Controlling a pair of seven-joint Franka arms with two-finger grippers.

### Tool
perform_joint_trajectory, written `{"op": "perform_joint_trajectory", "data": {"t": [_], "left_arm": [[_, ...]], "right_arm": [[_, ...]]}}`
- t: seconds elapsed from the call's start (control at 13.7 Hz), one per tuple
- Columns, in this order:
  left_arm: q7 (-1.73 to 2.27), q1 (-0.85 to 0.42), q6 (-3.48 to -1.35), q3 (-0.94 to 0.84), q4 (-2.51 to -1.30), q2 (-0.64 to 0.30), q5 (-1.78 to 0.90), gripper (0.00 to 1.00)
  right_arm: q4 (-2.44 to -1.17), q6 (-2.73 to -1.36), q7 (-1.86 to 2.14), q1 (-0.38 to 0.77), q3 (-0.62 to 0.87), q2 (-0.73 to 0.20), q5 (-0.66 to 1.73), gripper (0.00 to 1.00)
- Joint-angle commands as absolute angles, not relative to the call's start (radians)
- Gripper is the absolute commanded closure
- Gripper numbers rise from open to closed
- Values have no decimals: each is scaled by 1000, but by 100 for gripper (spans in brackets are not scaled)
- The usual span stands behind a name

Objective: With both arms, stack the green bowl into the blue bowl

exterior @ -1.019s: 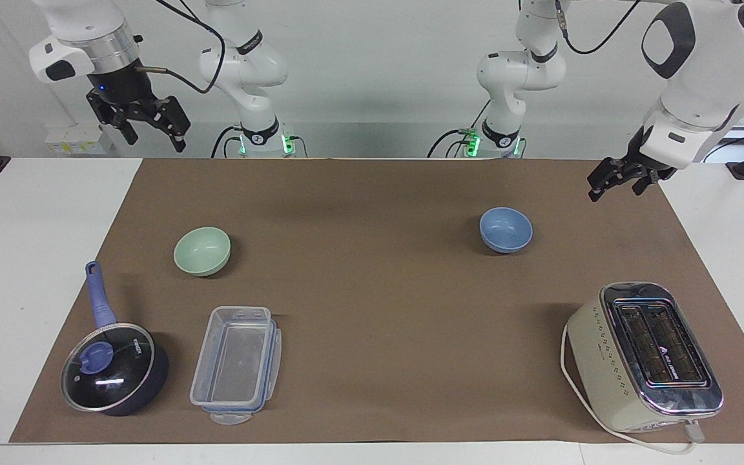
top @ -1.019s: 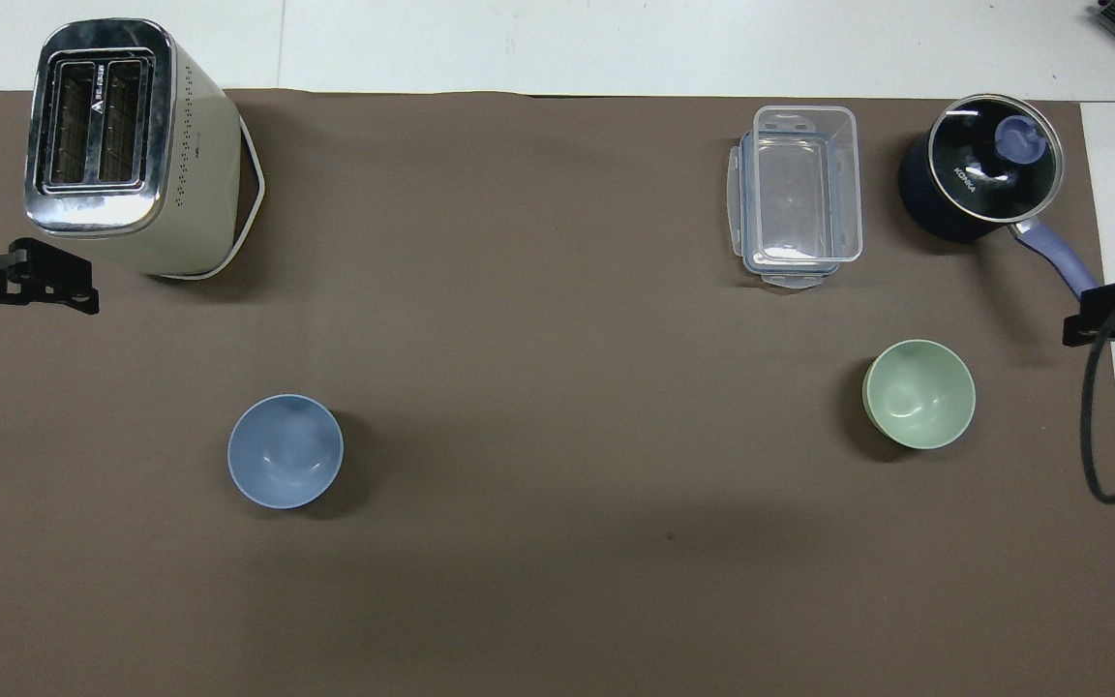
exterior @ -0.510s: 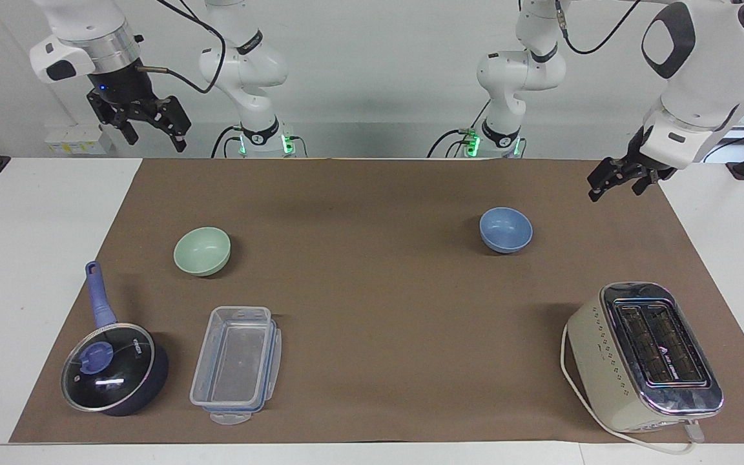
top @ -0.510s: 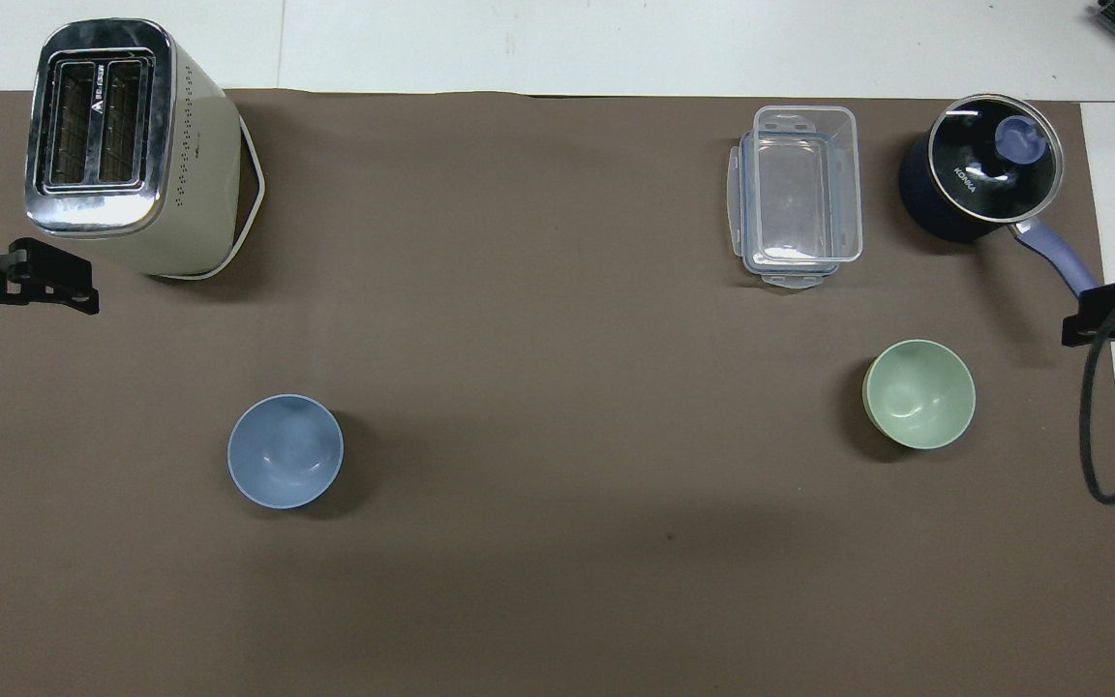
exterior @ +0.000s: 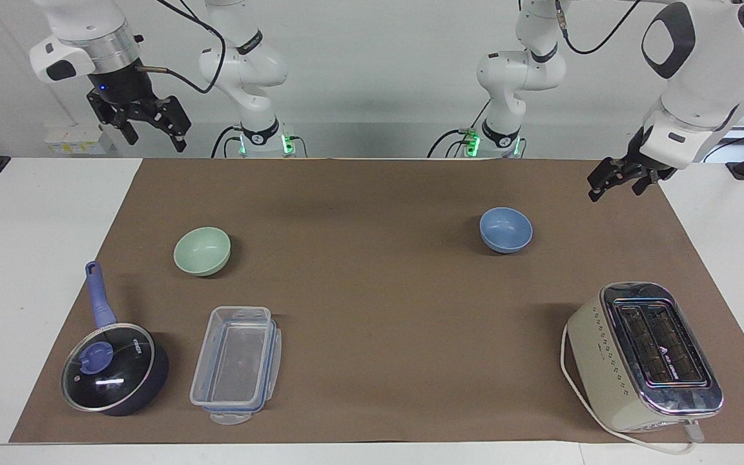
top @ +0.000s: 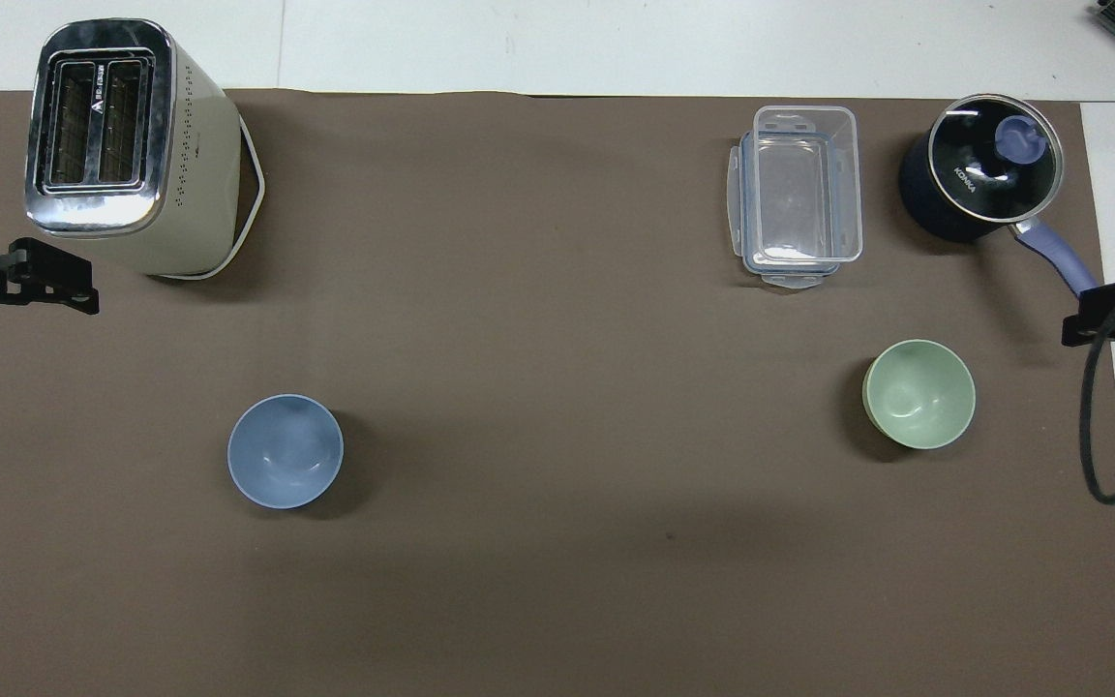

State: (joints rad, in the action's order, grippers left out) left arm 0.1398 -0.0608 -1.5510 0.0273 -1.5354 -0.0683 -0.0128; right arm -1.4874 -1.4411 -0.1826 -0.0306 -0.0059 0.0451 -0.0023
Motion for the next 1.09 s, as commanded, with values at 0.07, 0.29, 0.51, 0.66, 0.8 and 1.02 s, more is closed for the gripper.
{"op": "perform_joint_trajectory", "data": {"t": [0.07,0.29,0.51,0.66,0.8,1.02], "left_arm": [[132,-78,-1540,22,-1523,-71,6,0],[138,-74,-1549,20,-1610,-19,-20,0],[129,-78,-1740,20,-1874,99,-26,0],[127,-81,-1840,18,-2012,147,-26,0],[127,-90,-1909,17,-2113,169,-28,0],[127,-110,-2056,15,-2247,179,-34,0]], "right_arm": [[-1479,-1430,-160,-44,-5,44,20,0],[-1479,-1430,-160,-44,-5,45,20,0],[-1480,-1430,-158,-44,-3,46,20,0],[-1480,-1433,-161,-44,-3,46,20,0],[-1482,-1436,-166,-44,-3,46,21,0],[-1483,-1437,-167,-44,-3,46,21,0]]}}
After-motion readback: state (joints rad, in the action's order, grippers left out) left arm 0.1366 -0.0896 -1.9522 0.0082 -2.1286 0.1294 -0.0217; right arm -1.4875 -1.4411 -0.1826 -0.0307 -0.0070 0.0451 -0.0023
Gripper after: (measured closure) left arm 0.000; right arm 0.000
